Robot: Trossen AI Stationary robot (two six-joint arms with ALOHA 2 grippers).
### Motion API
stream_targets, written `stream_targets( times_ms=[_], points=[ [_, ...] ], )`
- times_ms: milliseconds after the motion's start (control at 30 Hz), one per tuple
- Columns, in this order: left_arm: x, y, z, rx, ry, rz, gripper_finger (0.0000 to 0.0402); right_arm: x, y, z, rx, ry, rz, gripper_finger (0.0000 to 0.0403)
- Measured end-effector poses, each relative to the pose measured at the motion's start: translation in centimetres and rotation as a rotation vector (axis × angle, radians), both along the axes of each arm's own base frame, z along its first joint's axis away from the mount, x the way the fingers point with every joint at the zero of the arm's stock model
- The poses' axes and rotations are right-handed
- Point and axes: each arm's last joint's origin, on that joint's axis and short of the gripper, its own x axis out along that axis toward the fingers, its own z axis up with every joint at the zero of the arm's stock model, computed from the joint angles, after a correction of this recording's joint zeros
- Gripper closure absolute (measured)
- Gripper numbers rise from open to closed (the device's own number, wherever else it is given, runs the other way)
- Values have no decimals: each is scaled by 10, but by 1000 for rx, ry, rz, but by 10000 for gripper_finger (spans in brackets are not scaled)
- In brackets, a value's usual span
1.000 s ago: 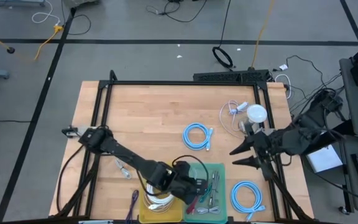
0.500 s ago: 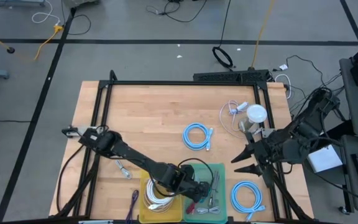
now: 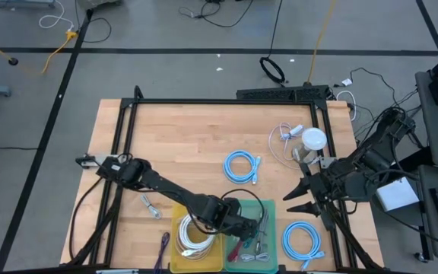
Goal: Pick & Place USB Port
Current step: Put the small light blue charger cable into the green bin, then put the top large blue charger into the yellow bin
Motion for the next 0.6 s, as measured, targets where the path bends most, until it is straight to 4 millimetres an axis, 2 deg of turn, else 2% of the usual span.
stream_targets(
  times_ms=[133,267,367,433,600],
  points=[
    [1,0,-5,-11,17,-12,294,0,0,0,-2,-1,1,264],
    [1,0,-4,-2,14,-32,289,0,0,0,-3,-1,1,264],
    [1,5,-1,38,3,-122,288,0,0,0,-3,-1,1,264],
    [-2,16,12,47,2,-212,288,0,0,0,-3,-1,1,264],
    [-20,35,74,129,-153,-325,287,0,0,0,-4,0,1,264]
  ],
)
